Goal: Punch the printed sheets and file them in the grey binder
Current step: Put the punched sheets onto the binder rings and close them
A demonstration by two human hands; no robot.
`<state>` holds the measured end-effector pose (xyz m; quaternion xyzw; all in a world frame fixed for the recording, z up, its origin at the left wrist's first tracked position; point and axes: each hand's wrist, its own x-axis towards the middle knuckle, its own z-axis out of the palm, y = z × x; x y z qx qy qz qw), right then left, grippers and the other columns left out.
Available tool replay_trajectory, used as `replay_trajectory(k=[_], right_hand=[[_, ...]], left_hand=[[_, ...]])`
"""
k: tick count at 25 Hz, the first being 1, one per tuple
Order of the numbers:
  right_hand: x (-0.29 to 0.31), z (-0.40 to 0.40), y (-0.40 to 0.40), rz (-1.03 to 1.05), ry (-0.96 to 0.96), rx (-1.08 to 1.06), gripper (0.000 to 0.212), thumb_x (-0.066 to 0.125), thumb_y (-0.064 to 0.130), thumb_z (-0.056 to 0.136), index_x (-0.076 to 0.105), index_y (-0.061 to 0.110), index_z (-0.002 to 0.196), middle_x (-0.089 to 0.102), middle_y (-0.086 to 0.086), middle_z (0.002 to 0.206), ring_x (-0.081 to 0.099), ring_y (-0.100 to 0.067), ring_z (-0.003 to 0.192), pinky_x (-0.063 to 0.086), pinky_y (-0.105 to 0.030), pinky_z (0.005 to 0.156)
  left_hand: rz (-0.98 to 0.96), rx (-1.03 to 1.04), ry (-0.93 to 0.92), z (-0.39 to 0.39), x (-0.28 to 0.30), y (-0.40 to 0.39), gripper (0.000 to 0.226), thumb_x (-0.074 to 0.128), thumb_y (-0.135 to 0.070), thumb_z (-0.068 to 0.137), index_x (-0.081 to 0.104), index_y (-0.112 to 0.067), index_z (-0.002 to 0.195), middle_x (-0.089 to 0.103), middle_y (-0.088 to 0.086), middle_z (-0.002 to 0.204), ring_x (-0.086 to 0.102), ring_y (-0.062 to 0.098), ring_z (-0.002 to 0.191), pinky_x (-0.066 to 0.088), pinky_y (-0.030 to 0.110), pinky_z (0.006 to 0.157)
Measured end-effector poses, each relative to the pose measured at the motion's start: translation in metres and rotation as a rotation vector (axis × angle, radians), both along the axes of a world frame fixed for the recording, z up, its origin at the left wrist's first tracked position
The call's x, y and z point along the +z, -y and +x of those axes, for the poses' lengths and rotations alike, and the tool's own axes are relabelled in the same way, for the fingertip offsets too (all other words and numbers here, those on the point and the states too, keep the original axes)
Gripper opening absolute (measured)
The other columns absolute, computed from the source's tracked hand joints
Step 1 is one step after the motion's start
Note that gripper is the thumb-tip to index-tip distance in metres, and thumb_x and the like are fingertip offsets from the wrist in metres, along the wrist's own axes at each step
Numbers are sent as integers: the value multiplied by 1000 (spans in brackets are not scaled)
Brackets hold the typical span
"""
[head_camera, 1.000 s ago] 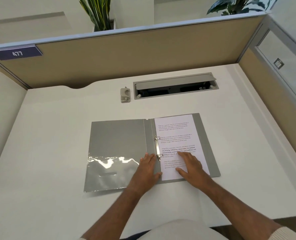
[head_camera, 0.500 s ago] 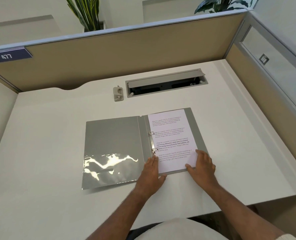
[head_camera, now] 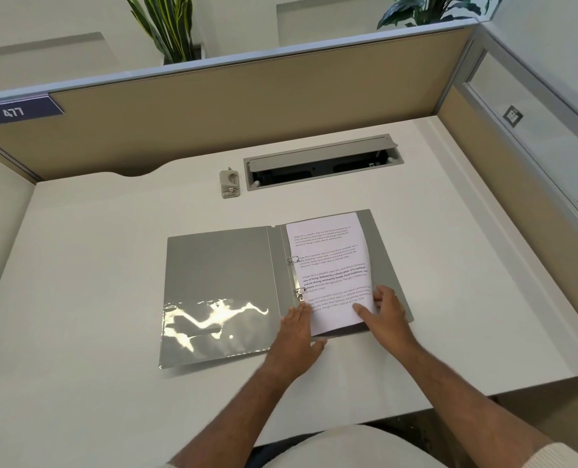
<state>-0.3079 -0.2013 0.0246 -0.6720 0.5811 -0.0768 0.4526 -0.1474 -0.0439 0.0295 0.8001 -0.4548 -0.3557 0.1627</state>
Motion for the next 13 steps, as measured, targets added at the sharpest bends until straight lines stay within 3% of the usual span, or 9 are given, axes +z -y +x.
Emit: replay_trajectory(k=[3, 6, 9, 13], right_hand=[[14, 11, 4, 250, 216, -93, 81, 81, 27, 88, 34, 14, 153, 61, -4, 134, 63, -19, 115, 51, -31, 92], [15, 17, 11, 367, 329, -141, 80, 85, 32, 83, 42, 17, 149, 67, 1, 132, 67, -21, 115, 56, -38, 98], [16, 22, 19, 470, 470, -205, 61, 85, 31, 83, 58, 14, 136, 77, 1, 117, 74, -23, 107, 57, -49, 101], [25, 25, 30, 392, 477, -215, 53, 85, 50, 78, 66, 23, 119, 78, 4, 112, 75, -22, 105, 61, -46, 93]], left_hand=[[-1, 1, 4, 0, 4, 0, 83, 61, -37, 105, 14, -12, 168, 14, 5, 177, 7, 27, 165, 4, 39, 131], [8, -3, 1, 0, 7, 2, 82, 60, -38, 105, 13, -12, 168, 14, 5, 177, 7, 28, 165, 3, 41, 132], [17, 6, -18, 0, 13, 2, 81, 59, -38, 106, 13, -13, 168, 16, 3, 177, 9, 25, 164, 5, 42, 133], [-33, 39, -31, 4, 19, 3, 77, 63, -37, 103, 23, -15, 165, 28, 1, 171, 27, 19, 158, 22, 35, 130]])
